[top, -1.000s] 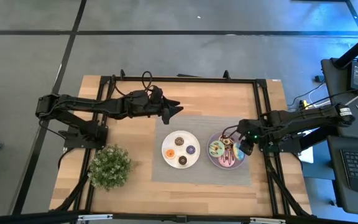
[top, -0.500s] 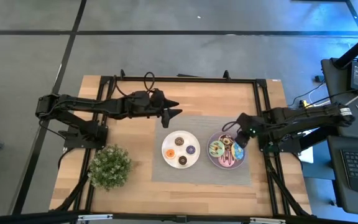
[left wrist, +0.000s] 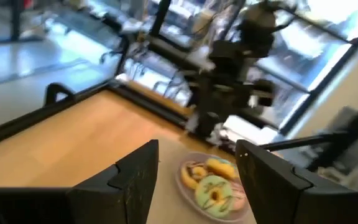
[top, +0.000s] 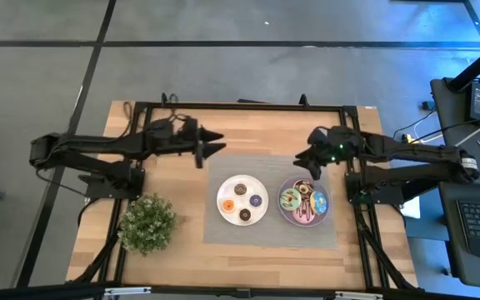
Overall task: Pick & Place donuts
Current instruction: Return to Home Position
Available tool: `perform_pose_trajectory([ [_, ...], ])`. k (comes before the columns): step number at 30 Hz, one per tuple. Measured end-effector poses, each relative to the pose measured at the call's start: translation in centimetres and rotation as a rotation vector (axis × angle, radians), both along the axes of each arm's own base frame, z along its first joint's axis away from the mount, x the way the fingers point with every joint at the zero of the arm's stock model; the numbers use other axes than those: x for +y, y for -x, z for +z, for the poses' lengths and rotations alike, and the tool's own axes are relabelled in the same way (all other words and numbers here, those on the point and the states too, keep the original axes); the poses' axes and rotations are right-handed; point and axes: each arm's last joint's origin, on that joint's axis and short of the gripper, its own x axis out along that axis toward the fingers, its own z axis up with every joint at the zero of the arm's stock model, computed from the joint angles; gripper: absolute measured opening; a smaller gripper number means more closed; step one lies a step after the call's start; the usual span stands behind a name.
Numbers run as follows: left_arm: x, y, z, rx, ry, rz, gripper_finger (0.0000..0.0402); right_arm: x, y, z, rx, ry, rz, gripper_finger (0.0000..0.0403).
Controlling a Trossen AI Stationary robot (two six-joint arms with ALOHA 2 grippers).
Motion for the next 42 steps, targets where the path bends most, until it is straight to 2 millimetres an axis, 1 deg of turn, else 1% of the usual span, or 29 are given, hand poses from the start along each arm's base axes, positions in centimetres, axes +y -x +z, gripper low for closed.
perform_pose_trajectory([
  [3, -0.2, 2.4, -1.1, -0.058, -0.014, 0.029, 0.0211, -0.4, -0.2, 0.5, -0.058, 0.054, 0.022, 0.0165],
  [6, 0.0, 4.7, -2.2, -0.049, -0.017, 0.105, 0.0212, -0.7, -0.4, 0.9, -0.134, 0.095, 0.023, 0.0165],
  [8, -0.1, 5.8, -2.7, -0.054, -0.002, 0.128, 0.0210, -1.0, -0.5, 0.6, -0.218, 0.106, 0.031, 0.0165],
  [10, -0.1, 6.6, -3.0, -0.077, 0.037, 0.137, 0.0210, -1.1, -0.1, -0.3, -0.269, 0.098, 0.047, 0.0165],
  [12, -0.2, 7.2, -2.9, -0.103, 0.032, 0.137, 0.0211, -1.0, 0.5, -0.9, -0.296, 0.089, 0.047, 0.0165],
  [15, -0.4, 8.0, -3.2, -0.102, -0.031, 0.127, 0.0212, -1.1, 1.9, -0.9, -0.353, 0.104, -0.001, 0.0165],
  [18, -0.4, 9.0, -4.1, -0.106, -0.031, 0.155, 0.0210, -0.9, 3.5, -1.3, -0.403, 0.103, -0.036, 0.0165],
  [23, -0.7, 10.2, -5.8, -0.182, -0.038, 0.165, 0.0212, -0.1, 6.2, -1.3, -0.521, 0.121, -0.044, 0.0165],
  [28, -0.8, 11.2, -7.7, -0.180, -0.044, 0.240, 0.0210, 0.3, 8.7, -1.5, -0.544, 0.145, -0.146, 0.0165],
  [32, -0.9, 11.9, -8.3, -0.203, -0.062, 0.272, 0.0212, 0.8, 10.4, -1.1, -0.624, 0.197, -0.150, 0.0165],
  [35, -1.0, 12.4, -8.8, -0.216, -0.083, 0.303, 0.0210, 0.9, 11.3, -1.3, -0.635, 0.220, -0.204, 0.0165],
  [37, -1.0, 12.7, -9.2, -0.213, -0.080, 0.321, 0.0211, 0.9, 11.4, -1.4, -0.613, 0.223, -0.215, 0.0165],
  [42, -1.2, 13.5, -9.5, -0.215, -0.074, 0.339, 0.0211, 0.9, 11.3, -1.6, -0.585, 0.251, -0.204, 0.0165],
])
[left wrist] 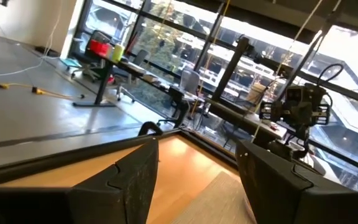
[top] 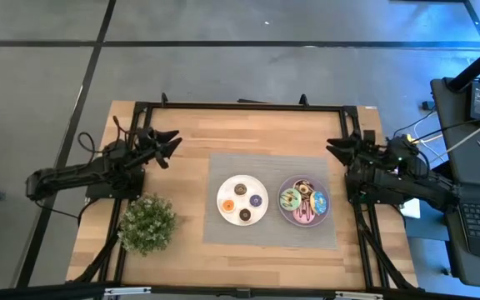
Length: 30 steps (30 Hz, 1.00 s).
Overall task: Pick & Place donuts
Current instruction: Return to Home Position
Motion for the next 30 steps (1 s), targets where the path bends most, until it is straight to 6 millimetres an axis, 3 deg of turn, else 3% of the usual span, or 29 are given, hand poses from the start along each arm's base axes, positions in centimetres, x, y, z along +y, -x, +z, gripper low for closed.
perform_pose_trajectory([
  [5, -0.1, 0.5, -0.4, 0.023, 0.014, 0.028, 0.0212, -0.1, -0.1, -0.1, 0.005, 0.046, -0.032, 0.0165],
  [10, 0.0, 0.9, -1.0, 0.060, 0.060, 0.092, 0.0210, -0.5, -1.2, -1.9, -0.007, 0.071, -0.036, 0.0165],
  [18, -0.3, 0.8, -1.0, 0.094, -0.002, -0.014, 0.0210, -0.8, -2.4, -3.8, -0.050, 0.121, -0.040, 0.0165],
  [23, -0.2, 0.5, -2.2, 0.108, -0.009, -0.030, 0.0212, -0.9, -2.5, -4.2, -0.042, 0.138, -0.049, 0.0165],
  [30, -0.2, 0.5, -2.1, 0.125, -0.054, -0.020, 0.0211, -0.9, -2.5, -4.3, -0.025, 0.161, -0.063, 0.0165],
])
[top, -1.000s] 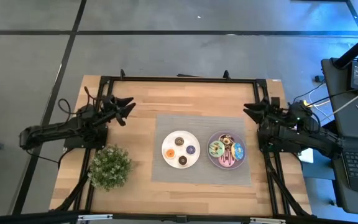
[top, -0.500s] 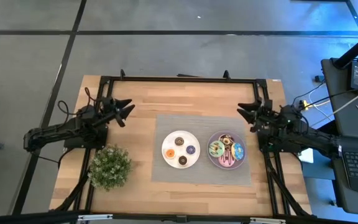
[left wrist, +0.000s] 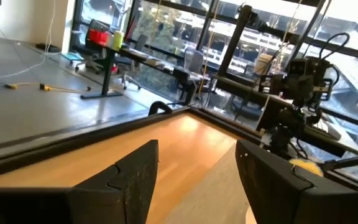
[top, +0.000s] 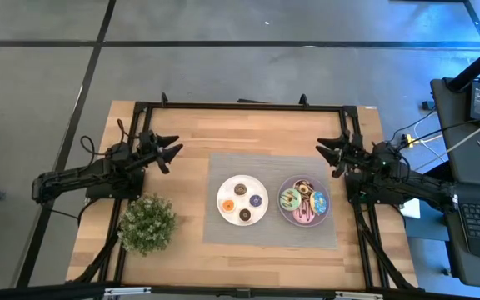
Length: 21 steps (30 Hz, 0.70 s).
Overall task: Pick & Place donuts
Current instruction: Return to Home Position
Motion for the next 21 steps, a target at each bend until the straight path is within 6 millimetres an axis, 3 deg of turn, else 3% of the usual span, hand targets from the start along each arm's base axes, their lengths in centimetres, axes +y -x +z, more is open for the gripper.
perform_pose_trajectory([
  [6, 0.0, 0.0, 0.0, 0.013, -0.026, 0.012, 0.0210, -0.1, 0.0, -0.3, 0.025, 0.010, -0.025, 0.0165],
  [14, 0.0, 0.0, 0.0, 0.012, -0.024, 0.011, 0.0210, -0.3, -0.8, -2.1, -0.067, 0.073, -0.034, 0.0165],
  [21, 0.0, 0.0, 0.0, 0.012, -0.024, 0.011, 0.0214, -0.8, -0.8, -3.4, 0.036, 0.026, -0.197, 0.0165],
])
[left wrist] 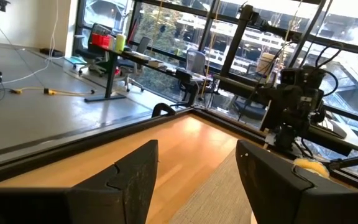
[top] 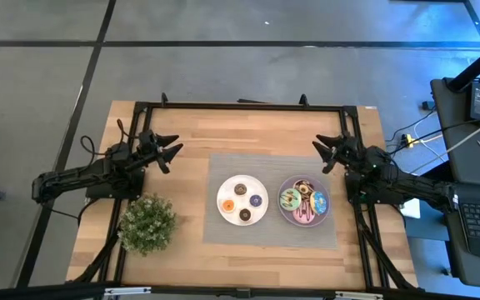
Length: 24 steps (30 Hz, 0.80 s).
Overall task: Pick & Place donuts
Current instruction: Return to Home Position
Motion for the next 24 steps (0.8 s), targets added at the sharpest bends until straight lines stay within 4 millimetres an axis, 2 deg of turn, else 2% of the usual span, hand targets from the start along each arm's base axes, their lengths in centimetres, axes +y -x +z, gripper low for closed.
perform_pose_trajectory([
  [24, -0.01, 0.00, 0.00, 0.000, 0.000, -0.002, 0.0214, -0.06, 0.00, -0.06, 0.047, 0.060, -0.024, 0.0165],
])
